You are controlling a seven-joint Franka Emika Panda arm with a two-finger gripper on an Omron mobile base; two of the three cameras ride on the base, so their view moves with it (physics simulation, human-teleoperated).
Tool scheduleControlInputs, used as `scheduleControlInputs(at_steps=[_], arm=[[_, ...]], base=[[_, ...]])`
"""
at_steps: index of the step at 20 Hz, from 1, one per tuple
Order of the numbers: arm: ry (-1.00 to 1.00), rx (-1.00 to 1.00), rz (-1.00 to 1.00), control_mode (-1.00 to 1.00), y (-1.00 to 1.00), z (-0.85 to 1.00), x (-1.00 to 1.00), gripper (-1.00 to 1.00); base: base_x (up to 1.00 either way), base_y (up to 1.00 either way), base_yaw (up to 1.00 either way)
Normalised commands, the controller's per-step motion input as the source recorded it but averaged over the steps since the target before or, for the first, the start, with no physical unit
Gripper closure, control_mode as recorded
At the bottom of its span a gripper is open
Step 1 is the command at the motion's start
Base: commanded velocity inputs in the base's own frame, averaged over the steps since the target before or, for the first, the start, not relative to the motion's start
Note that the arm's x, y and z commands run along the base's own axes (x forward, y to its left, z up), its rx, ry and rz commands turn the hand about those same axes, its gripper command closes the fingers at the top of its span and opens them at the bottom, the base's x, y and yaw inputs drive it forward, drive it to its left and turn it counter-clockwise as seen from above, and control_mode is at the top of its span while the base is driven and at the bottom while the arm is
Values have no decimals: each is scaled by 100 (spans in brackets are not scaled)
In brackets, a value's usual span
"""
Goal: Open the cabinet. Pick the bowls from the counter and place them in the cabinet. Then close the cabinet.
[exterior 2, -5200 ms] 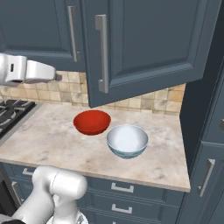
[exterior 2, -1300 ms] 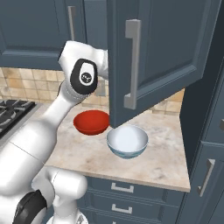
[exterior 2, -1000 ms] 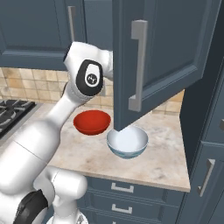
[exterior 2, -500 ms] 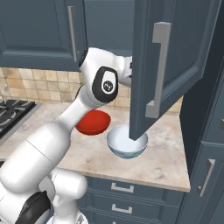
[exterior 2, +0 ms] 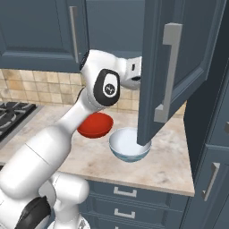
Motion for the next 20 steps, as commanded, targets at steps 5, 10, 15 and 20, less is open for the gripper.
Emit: scheduleControlInputs(at_steps=[5,10,15,20], arm=[[-4,0,0,-100,43,18,-19,-100],[-5,7,0,-100,46,22,-51,-100],[0,19,1,-100,51,2,-74,-100],[0,24,14,-100,63,0,-56,-100]], base=[[0,0,0],[0,0,0],[0,0,0],[0,0,0]])
